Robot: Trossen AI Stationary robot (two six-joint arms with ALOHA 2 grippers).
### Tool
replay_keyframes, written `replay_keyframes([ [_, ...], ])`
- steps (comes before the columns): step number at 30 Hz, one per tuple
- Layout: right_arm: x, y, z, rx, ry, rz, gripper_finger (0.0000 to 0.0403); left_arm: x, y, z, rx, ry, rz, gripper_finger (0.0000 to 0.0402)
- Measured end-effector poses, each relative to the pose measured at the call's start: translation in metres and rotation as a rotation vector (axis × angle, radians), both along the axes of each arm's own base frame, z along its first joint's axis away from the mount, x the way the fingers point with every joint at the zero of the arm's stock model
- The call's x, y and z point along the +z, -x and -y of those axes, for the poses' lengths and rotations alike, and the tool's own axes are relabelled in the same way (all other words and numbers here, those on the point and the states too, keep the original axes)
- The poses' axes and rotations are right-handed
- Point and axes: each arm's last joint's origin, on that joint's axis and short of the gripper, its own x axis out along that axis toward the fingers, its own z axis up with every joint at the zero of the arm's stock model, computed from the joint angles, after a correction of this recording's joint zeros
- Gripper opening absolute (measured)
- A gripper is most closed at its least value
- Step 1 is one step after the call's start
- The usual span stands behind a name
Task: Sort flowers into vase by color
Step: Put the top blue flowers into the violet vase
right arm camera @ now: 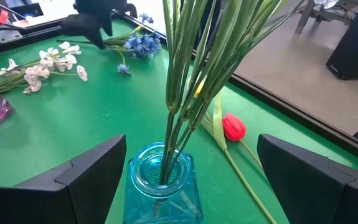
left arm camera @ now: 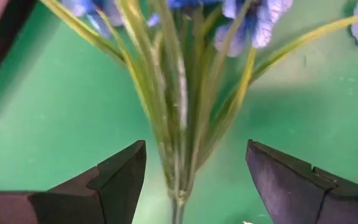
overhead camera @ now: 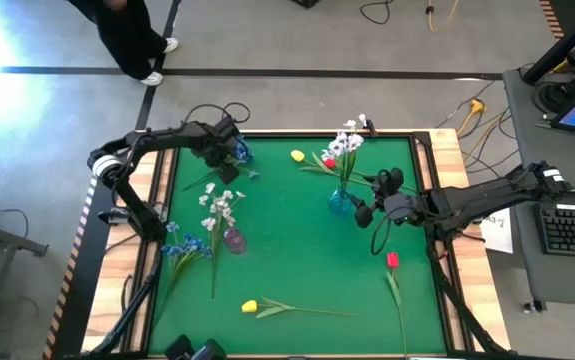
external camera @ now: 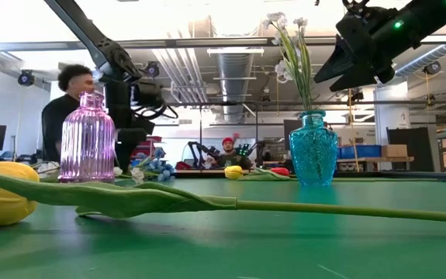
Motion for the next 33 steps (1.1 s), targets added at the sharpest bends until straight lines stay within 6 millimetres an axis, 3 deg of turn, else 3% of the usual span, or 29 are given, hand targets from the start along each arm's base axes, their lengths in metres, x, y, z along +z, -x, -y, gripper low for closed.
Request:
replay_keyframes([
  [10, -0.001, 0.0, 0.0, 0.018, 0.007, -0.024, 0.0354, -0.018, -0.006, -0.007, -0.006, 0.014, -0.012, 0.0247],
  [14, -0.001, 0.0, -0.001, 0.034, 0.002, -0.024, 0.0354, -0.02, -0.007, -0.007, -0.007, 0.02, -0.013, 0.0188],
  [21, -0.001, 0.0, -0.001, 0.045, -0.004, -0.025, 0.0354, -0.016, -0.005, -0.007, 0.024, -0.005, -0.017, 0.0021],
  [25, -0.001, 0.0, -0.001, 0.069, -0.008, -0.034, 0.0354, -0.013, -0.006, -0.006, 0.057, -0.016, 0.002, 0.001],
  [29, -0.001, 0.0, -0.001, 0.071, -0.004, -0.037, 0.0354, 0.005, -0.007, 0.0, 0.072, -0.058, 0.059, 0.0002],
  [33, -0.001, 0.0, -0.001, 0.071, -0.004, -0.037, 0.0354, 0.047, -0.006, 0.016, 0.076, -0.158, 0.208, 0.0001],
])
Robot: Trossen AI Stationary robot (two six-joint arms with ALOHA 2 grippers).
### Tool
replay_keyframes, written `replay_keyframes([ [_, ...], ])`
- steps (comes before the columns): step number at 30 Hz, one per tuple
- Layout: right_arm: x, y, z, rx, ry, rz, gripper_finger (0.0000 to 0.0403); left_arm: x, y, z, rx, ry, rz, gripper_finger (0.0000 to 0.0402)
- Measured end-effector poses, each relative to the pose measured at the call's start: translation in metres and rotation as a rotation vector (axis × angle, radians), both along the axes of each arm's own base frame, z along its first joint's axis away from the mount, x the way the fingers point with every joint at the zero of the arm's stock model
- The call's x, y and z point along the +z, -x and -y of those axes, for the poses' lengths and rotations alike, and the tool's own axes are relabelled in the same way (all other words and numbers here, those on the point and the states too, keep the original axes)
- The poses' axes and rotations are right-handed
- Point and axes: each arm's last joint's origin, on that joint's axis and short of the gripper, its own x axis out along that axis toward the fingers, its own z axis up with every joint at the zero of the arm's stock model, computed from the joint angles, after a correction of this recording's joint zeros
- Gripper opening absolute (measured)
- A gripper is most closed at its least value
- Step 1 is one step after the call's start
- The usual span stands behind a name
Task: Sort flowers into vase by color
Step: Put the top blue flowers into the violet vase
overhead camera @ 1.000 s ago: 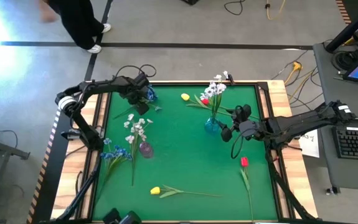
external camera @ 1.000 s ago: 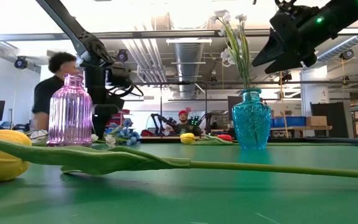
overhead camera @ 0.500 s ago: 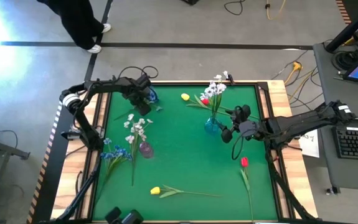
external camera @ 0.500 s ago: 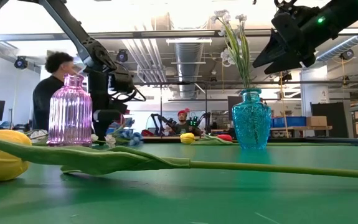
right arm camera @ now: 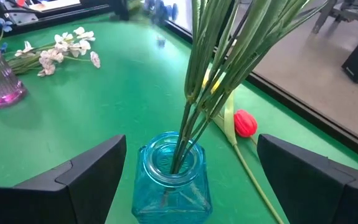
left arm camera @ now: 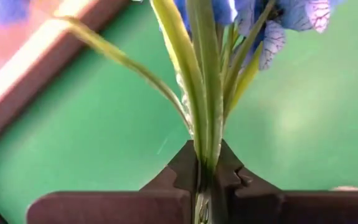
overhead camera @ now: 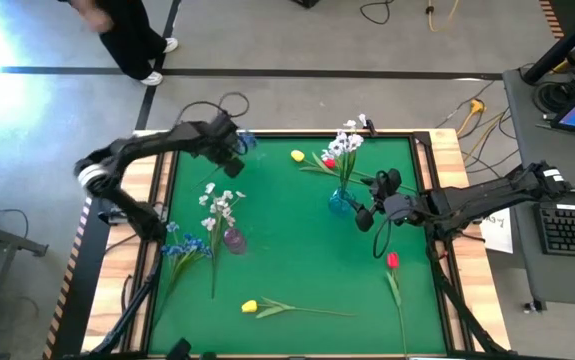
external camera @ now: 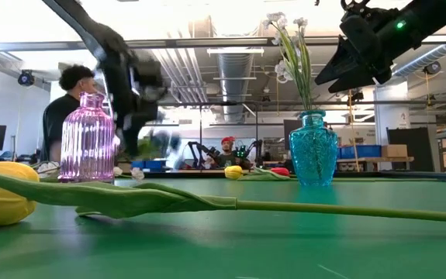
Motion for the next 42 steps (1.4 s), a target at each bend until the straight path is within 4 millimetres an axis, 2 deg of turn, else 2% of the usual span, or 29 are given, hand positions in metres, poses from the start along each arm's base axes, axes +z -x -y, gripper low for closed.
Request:
replay_keyframes([
  [4, 0.0, 0.001, 0.0, 0.0, 0.001, -0.008, 0.0354, 0.055, 0.003, 0.027, -0.019, -0.154, 0.25, 0.0],
  [9, 0.0, 0.009, 0.0, 0.025, -0.066, -0.024, 0.0354, 0.113, 0.005, 0.077, -0.167, -0.307, 0.577, 0.0],
  [13, -0.003, 0.015, -0.001, 0.044, -0.103, -0.07, 0.0354, 0.145, 0.007, 0.117, -0.304, -0.378, 0.798, 0.0],
  [16, -0.006, 0.017, -0.001, 0.036, -0.11, -0.098, 0.0354, 0.158, 0.003, 0.144, -0.369, -0.418, 0.899, 0.0],
  [24, -0.008, 0.018, -0.002, 0.032, -0.121, -0.11, 0.0354, 0.163, 0.003, 0.211, -0.323, -0.467, 0.952, 0.0],
  [29, -0.011, 0.019, -0.002, 0.031, -0.12, -0.116, 0.0354, 0.148, 0.006, 0.242, -0.266, -0.462, 0.94, 0.0],
  [35, -0.015, 0.02, -0.002, 0.027, -0.123, -0.126, 0.0354, 0.126, 0.018, 0.266, -0.293, -0.353, 0.971, 0.0],
  [42, -0.016, 0.02, -0.002, 0.027, -0.123, -0.13, 0.0354, 0.125, 0.033, 0.272, -0.294, -0.3, 1.023, 0.0],
])
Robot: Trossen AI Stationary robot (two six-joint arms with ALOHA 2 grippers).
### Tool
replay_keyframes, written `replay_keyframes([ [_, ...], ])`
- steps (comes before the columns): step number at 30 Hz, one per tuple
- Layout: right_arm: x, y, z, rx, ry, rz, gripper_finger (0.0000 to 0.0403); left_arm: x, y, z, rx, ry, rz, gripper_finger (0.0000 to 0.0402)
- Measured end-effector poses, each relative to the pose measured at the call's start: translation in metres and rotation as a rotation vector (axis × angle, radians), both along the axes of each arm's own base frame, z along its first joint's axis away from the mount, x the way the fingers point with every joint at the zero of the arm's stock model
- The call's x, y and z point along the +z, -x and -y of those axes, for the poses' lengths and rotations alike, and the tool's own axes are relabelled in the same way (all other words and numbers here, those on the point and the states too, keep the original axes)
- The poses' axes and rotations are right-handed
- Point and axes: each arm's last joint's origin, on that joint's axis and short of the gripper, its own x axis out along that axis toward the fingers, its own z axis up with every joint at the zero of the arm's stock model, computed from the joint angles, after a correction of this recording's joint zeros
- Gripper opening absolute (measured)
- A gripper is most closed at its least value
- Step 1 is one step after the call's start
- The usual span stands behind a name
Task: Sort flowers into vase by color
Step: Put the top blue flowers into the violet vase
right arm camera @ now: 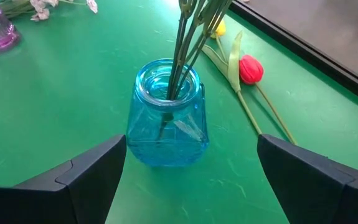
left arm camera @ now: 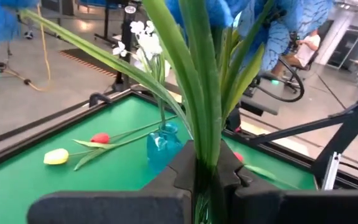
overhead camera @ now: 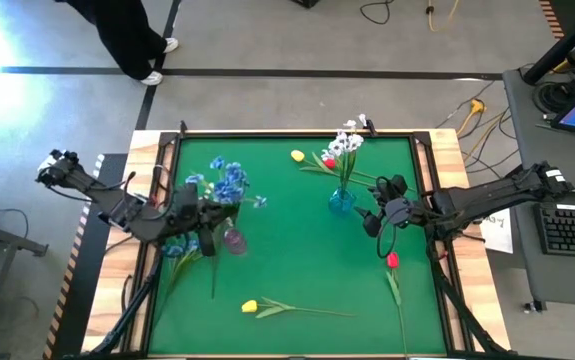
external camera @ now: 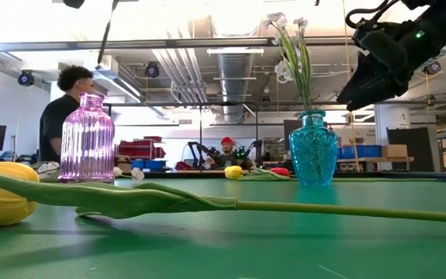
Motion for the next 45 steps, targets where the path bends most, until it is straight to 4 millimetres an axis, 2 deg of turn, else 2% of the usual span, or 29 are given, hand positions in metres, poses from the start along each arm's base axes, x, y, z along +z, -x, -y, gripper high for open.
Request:
replay_keyframes([
  [7, -0.002, 0.0, 0.0, 0.0, 0.0, -0.001, 0.0354, -0.006, 0.003, -0.002, 0.036, -0.034, -0.049, 0.0],
  [15, -0.006, 0.002, 0.0, -0.005, -0.003, -0.01, 0.0354, -0.044, 0.01, -0.008, 0.122, 0.039, -0.051, 0.0],
  [23, -0.007, 0.002, 0.0, -0.023, -0.022, 0.003, 0.0354, -0.061, 0.019, -0.013, 0.125, 0.063, -0.027, 0.0],
  [38, -0.007, 0.002, 0.0, -0.036, -0.036, 0.013, 0.0354, -0.074, 0.021, -0.014, 0.124, 0.063, -0.027, 0.0001],
  [45, -0.007, 0.002, 0.0, -0.036, -0.036, 0.013, 0.0354, -0.073, 0.019, -0.013, 0.122, 0.05, -0.035, 0.0029],
])
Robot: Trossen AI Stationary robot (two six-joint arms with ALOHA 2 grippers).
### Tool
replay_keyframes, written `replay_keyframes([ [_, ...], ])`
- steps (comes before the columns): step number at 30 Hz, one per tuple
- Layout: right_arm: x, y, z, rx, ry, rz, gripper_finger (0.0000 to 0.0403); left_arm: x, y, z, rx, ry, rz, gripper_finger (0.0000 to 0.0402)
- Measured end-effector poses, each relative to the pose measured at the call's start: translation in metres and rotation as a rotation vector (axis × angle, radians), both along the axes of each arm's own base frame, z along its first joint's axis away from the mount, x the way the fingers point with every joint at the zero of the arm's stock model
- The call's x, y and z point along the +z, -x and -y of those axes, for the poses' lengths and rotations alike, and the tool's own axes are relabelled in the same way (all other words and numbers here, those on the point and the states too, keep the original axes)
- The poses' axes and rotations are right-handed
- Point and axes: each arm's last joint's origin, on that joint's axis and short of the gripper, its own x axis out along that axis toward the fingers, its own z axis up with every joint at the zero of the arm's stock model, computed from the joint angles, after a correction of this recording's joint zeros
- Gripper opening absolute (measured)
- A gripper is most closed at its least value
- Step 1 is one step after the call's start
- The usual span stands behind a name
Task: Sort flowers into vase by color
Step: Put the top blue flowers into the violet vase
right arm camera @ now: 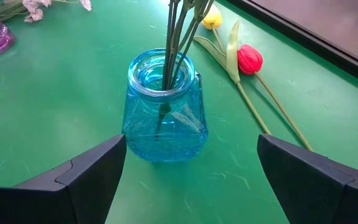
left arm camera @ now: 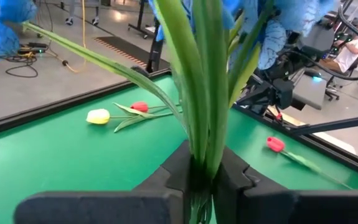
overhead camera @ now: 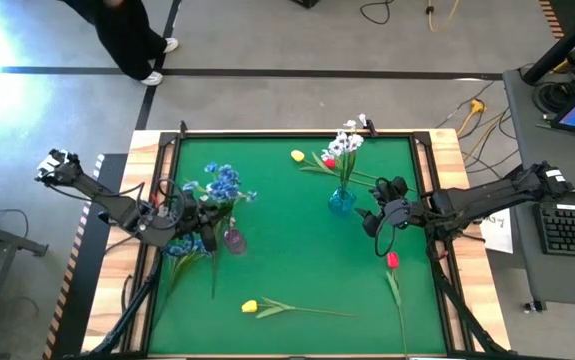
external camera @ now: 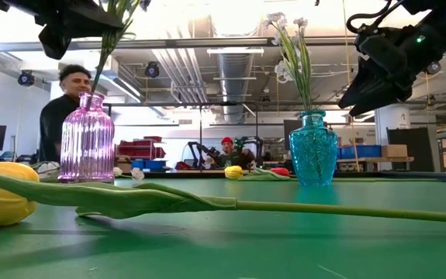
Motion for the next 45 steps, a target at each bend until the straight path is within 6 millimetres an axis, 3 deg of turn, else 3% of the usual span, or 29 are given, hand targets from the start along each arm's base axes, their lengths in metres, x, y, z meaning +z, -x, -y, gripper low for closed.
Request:
replay_keyframes([
  [14, -0.001, 0.0, 0.0, 0.001, 0.002, -0.004, 0.0354, -0.002, 0.001, 0.0, -0.01, -0.025, -0.027, 0.0109],
  [28, -0.001, 0.0, 0.0, 0.002, 0.001, -0.005, 0.0354, -0.005, 0.001, 0.003, -0.134, 0.008, -0.073, 0.0187],
  [38, -0.001, 0.0, 0.0, 0.002, -0.01, -0.002, 0.0354, -0.004, 0.005, 0.0, -0.151, 0.036, -0.08, 0.0197],
  [45, -0.003, 0.0, -0.003, 0.021, -0.16, 0.017, 0.0354, -0.002, 0.014, -0.003, -0.178, 0.113, -0.064, 0.0197],
])
